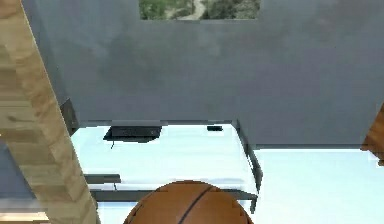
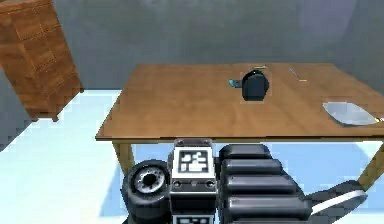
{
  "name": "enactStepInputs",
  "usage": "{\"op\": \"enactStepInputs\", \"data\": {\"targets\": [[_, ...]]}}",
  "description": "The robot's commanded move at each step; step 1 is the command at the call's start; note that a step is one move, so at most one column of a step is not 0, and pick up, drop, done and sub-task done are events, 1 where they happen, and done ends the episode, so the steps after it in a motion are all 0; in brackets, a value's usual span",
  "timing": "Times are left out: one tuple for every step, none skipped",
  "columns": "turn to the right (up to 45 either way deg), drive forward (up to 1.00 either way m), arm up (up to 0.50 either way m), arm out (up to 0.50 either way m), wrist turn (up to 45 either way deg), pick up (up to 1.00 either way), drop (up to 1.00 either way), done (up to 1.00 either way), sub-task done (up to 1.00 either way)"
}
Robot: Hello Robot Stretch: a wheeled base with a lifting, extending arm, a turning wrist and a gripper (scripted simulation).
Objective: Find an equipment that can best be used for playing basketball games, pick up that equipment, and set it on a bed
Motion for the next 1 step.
{"op": "enactStepInputs", "data": {"targets": [[0.0,0.50,0.00,0.00,0.0,0.00,0.00,0.00,0.00]]}}
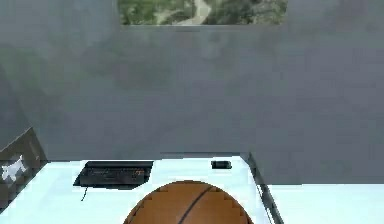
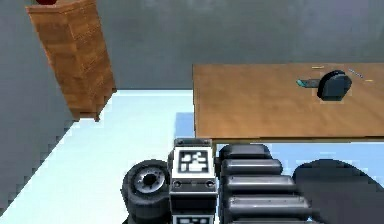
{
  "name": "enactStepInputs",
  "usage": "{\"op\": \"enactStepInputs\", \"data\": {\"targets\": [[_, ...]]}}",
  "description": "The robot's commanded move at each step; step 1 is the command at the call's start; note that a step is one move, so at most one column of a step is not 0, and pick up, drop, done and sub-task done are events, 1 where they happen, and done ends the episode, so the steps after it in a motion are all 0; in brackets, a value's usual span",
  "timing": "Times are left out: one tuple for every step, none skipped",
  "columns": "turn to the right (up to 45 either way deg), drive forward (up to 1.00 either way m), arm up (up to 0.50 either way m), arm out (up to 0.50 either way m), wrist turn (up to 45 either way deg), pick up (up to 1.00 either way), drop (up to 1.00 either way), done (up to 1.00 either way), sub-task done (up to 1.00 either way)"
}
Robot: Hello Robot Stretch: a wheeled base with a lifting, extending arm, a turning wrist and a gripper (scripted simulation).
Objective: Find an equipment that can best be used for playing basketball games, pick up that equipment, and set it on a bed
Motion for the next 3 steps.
{"op": "enactStepInputs", "data": {"targets": [[-18.0,0.00,0.00,0.00,0.0,0.00,0.00,0.00,0.00],[0.0,0.40,0.00,0.00,0.0,0.00,0.00,0.00,0.00],[-45.0,0.00,0.00,0.00,0.0,0.00,0.00,0.00,0.00]]}}
